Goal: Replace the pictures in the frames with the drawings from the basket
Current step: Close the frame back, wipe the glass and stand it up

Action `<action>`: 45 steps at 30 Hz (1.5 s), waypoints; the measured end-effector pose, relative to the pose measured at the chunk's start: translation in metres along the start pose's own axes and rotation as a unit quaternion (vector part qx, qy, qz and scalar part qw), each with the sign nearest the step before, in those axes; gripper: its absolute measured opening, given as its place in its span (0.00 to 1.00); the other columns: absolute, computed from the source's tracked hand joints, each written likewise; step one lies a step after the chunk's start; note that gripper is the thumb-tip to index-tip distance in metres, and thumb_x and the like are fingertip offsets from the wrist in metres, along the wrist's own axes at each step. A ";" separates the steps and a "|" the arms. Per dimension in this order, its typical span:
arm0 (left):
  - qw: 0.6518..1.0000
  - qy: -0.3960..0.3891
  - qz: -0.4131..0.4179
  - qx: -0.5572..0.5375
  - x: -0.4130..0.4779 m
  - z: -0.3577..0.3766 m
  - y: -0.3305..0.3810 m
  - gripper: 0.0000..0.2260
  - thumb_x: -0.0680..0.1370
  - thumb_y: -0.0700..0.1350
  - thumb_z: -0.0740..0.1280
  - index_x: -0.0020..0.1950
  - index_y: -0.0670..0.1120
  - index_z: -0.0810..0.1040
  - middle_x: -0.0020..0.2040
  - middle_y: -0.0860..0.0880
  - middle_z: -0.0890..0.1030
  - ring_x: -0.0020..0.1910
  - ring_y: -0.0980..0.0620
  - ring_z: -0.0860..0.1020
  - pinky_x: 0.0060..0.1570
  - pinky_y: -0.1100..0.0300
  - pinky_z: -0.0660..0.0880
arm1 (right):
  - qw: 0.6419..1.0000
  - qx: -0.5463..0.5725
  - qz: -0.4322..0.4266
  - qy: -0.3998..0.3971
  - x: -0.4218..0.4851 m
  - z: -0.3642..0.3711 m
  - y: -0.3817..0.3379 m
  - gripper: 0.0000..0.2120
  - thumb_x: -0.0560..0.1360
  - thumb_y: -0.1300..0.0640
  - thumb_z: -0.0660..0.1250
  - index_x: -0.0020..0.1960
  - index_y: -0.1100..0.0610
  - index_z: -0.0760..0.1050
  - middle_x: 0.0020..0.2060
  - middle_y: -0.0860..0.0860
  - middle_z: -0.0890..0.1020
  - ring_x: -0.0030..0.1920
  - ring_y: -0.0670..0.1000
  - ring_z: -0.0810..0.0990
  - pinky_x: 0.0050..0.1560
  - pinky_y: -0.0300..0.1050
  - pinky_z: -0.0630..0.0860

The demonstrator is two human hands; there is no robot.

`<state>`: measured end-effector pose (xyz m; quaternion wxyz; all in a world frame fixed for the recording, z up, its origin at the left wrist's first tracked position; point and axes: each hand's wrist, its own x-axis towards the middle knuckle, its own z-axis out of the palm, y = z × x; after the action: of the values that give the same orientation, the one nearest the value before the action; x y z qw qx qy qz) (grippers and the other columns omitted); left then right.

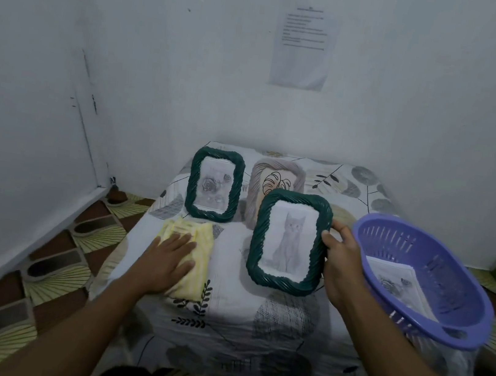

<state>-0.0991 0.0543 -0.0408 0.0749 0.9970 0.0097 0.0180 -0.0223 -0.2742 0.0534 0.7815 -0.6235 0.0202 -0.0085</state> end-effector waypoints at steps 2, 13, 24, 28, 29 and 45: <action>0.999 0.025 -0.003 -0.021 0.001 -0.005 0.010 0.25 0.82 0.58 0.52 0.77 0.50 0.60 0.79 0.49 0.55 0.77 0.49 0.53 0.74 0.46 0.50 | 1.000 -0.002 0.002 -0.002 -0.001 0.001 -0.001 0.10 0.80 0.62 0.59 0.51 0.50 0.77 0.42 0.52 0.84 0.39 0.53 0.82 0.37 0.48 0.78; 0.803 0.092 -0.015 -0.589 0.032 -0.064 0.157 0.07 0.81 0.51 0.61 0.54 0.50 0.76 0.50 0.49 0.80 0.45 0.53 0.79 0.41 0.63 0.76 | 0.999 0.005 0.010 -0.032 -0.004 -0.016 -0.012 0.10 0.79 0.64 0.57 0.52 0.56 0.76 0.41 0.53 0.84 0.38 0.52 0.81 0.35 0.47 0.77; 0.627 -0.024 -0.024 -0.778 0.043 -0.064 0.179 0.13 0.83 0.48 0.56 0.64 0.50 0.76 0.59 0.49 0.82 0.58 0.51 0.80 0.53 0.54 0.78 | 0.990 0.034 0.059 -0.126 0.001 -0.031 -0.012 0.12 0.81 0.58 0.54 0.56 0.60 0.74 0.53 0.57 0.79 0.53 0.56 0.75 0.53 0.53 0.71; 0.645 -0.014 -0.013 -0.764 0.049 -0.062 0.179 0.12 0.83 0.48 0.56 0.61 0.53 0.77 0.58 0.50 0.83 0.57 0.52 0.81 0.50 0.56 0.79 | 0.987 -0.012 0.084 -0.137 0.011 -0.032 -0.018 0.16 0.80 0.46 0.58 0.60 0.50 0.78 0.57 0.52 0.82 0.57 0.54 0.80 0.52 0.52 0.75; 0.652 -0.016 -0.005 -0.758 0.051 -0.063 0.179 0.12 0.83 0.48 0.56 0.62 0.54 0.77 0.59 0.51 0.82 0.58 0.52 0.80 0.51 0.57 0.78 | 0.987 -0.031 0.077 -0.138 0.015 -0.033 -0.021 0.17 0.80 0.43 0.58 0.60 0.48 0.78 0.58 0.51 0.82 0.58 0.54 0.79 0.52 0.52 0.75; 0.951 0.135 0.117 -0.251 0.100 -0.016 0.163 0.09 0.81 0.49 0.59 0.59 0.49 0.74 0.55 0.49 0.78 0.53 0.50 0.76 0.53 0.54 0.74 | 0.997 0.003 -0.061 -0.044 0.104 -0.038 -0.086 0.11 0.81 0.51 0.58 0.41 0.52 0.71 0.38 0.50 0.75 0.37 0.49 0.73 0.36 0.44 0.67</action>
<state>0.0031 -0.1020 0.0023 0.3180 0.9285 -0.1013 0.1628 0.0810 -0.3343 0.1269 0.7814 -0.6211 -0.0527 -0.0287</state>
